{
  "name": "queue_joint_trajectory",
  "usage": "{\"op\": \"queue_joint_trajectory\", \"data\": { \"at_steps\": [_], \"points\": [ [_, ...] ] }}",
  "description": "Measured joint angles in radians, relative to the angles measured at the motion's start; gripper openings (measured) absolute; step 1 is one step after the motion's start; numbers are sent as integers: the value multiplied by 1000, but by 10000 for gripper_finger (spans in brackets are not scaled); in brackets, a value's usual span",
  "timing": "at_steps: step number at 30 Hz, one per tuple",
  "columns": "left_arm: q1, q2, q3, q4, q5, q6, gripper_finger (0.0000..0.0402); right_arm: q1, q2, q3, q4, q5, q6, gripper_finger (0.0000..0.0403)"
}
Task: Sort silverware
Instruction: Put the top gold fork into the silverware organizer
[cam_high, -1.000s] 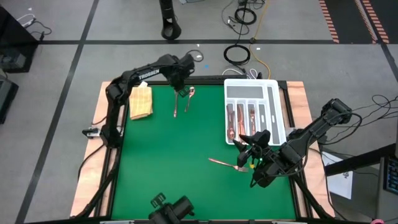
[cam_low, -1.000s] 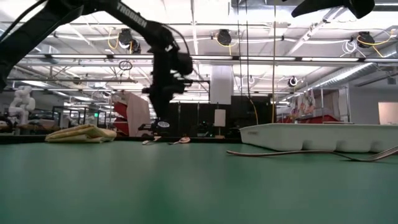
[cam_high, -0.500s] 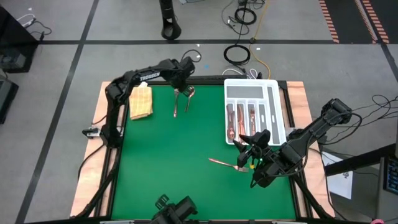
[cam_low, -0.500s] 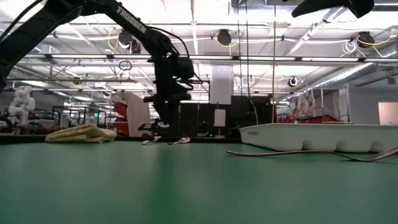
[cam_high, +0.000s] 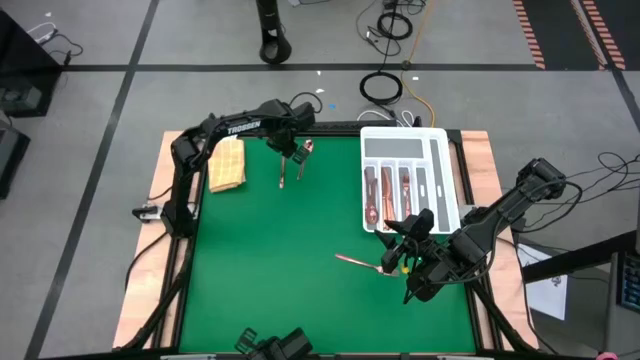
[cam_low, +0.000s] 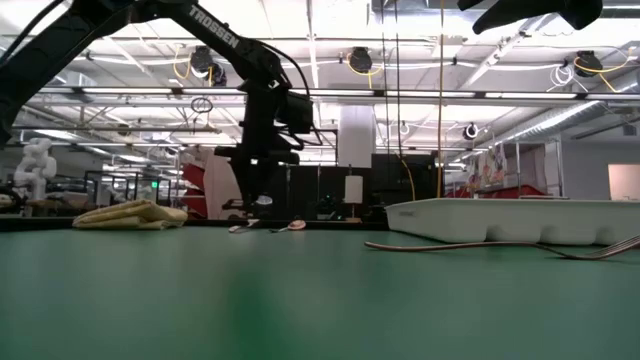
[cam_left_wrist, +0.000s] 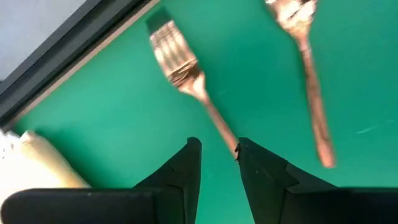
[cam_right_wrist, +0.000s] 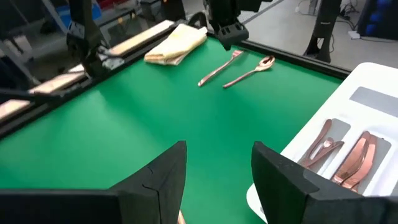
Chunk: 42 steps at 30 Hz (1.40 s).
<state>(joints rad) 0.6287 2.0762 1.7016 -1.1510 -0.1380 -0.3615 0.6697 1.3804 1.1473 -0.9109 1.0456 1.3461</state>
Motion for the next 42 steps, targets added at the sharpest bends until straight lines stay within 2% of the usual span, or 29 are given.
{"op": "queue_joint_trajectory", "data": {
  "at_steps": [3, 7, 11, 17, 25, 30, 37, 42],
  "points": [
    [10, -31, -14, -14, -28, -49, 128, 0, 0, -1, 1, -8, -8, 169],
    [36, -70, -24, 74, -56, -113, 157, 3, 0, -30, 1, -15, 0, 169],
    [48, -66, -26, 112, -55, -129, 192, 6, 0, -59, 0, -58, 28, 169],
    [4, -17, -27, 143, -78, -134, 227, 6, 0, -66, 2, -76, 84, 169],
    [-35, 64, -27, 170, -151, -158, 231, 6, 0, -67, 10, -57, 88, 169],
    [-26, 64, -26, 193, -283, -208, 231, 6, 0, -68, 24, -56, 90, 169],
    [-5, 82, -26, 217, -247, -201, 231, 6, 0, -68, 43, -53, 109, 169],
    [-31, 134, -26, 209, -237, -186, 231, 6, 0, -68, 44, -53, 109, 169]
  ]
}}
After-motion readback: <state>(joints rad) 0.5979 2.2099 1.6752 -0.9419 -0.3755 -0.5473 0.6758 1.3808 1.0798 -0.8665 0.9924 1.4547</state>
